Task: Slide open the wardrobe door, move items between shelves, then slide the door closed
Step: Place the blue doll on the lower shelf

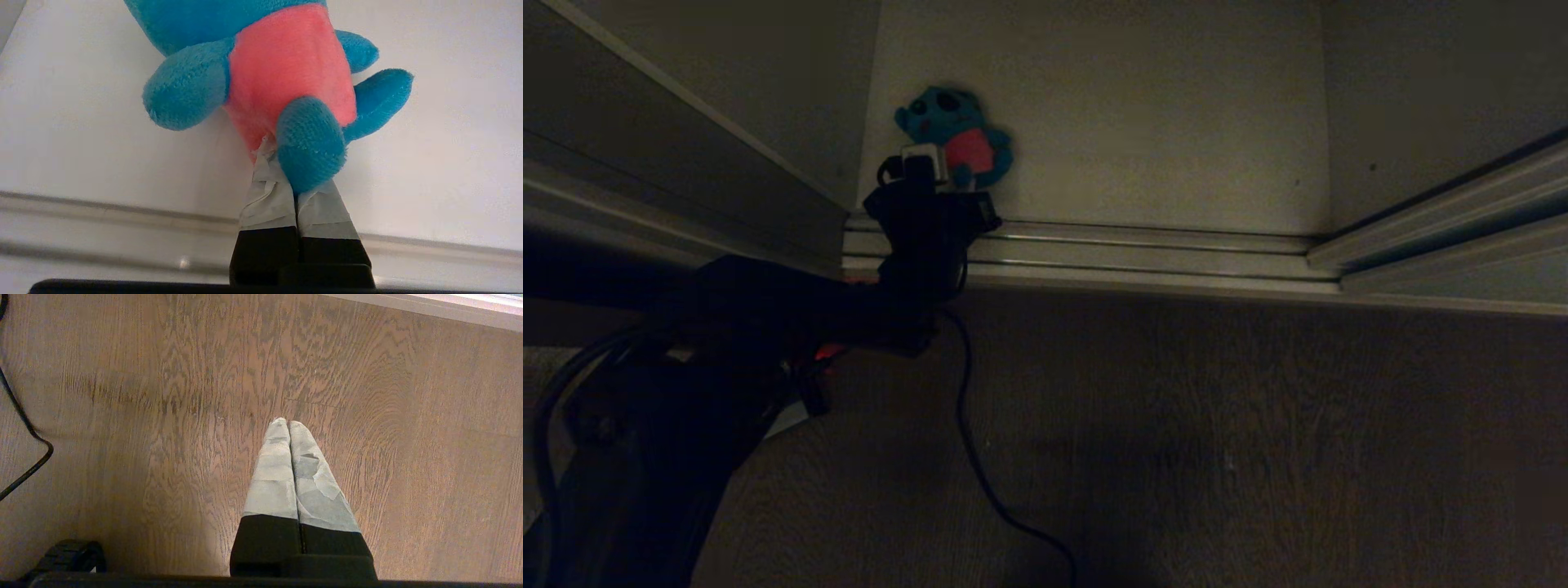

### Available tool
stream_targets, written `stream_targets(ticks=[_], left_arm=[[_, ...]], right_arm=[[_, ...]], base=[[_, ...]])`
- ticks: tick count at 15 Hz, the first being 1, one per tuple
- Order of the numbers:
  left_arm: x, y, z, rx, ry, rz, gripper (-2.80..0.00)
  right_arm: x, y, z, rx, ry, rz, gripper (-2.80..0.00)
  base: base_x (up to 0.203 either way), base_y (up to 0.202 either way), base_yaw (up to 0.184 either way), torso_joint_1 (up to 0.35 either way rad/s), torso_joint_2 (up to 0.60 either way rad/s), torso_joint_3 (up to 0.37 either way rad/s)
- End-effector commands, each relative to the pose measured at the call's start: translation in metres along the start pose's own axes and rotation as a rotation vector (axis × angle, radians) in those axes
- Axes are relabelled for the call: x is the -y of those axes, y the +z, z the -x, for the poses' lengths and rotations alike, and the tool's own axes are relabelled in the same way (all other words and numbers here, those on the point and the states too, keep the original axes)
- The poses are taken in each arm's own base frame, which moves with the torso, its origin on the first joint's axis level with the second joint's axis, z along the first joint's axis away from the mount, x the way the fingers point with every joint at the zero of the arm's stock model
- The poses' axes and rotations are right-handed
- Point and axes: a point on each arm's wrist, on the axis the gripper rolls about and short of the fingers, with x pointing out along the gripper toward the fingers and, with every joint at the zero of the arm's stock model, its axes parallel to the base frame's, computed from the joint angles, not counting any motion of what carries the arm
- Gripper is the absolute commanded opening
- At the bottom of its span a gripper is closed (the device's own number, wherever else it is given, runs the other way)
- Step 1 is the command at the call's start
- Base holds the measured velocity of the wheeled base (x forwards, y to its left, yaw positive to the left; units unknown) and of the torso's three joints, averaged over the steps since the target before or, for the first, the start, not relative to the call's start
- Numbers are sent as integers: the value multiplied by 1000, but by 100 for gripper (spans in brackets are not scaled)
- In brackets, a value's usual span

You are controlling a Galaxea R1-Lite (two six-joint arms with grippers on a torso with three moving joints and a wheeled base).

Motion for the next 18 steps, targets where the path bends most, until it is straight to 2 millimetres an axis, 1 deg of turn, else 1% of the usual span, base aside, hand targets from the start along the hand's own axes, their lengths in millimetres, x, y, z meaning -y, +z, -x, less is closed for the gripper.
stream_targets(ticks=[1,3,4,5,6,8,9,10,11,13,15,17,18], left_arm=[[1,1,-5,33,14,9,-280],[1,1,-5,27,24,8,-280],[1,0,-5,20,27,4,-143],[1,1,-4,18,28,3,0],[0,5,-4,27,28,6,0],[2,24,-4,54,26,15,0],[2,29,-5,60,25,17,0],[4,44,-4,80,21,24,0],[6,49,-4,78,18,25,0],[6,51,-3,74,17,27,0],[7,63,5,61,12,28,0],[11,93,25,40,-10,34,0],[12,104,40,7,-23,32,-280]], right_arm=[[0,-1,0,-3,1,1,-280],[0,-1,0,-3,1,1,-280],[0,-1,0,-3,1,1,-280],[0,-1,0,-3,1,1,-280],[0,-1,0,-3,-1,1,-280],[0,-1,0,-3,1,1,-280],[0,-1,0,-3,1,1,-280],[0,-1,0,-3,1,1,-280],[0,-1,0,-3,1,1,-280],[0,-1,0,-3,1,1,-280],[0,-1,0,-3,1,1,-280],[0,-1,0,-3,1,1,-280],[0,-1,0,-3,1,1,-280]], base=[[0,0,0,0,0,0],[0,0,0,0,0,0],[0,0,0,0,0,0],[0,0,0,0,0,0],[0,0,0,0,0,0],[0,0,0,0,0,0],[0,0,0,0,0,0],[0,0,0,0,0,0],[0,0,0,0,0,0],[0,0,0,0,0,0],[0,0,0,0,0,0],[0,0,0,0,0,0],[0,0,0,0,0,0]])
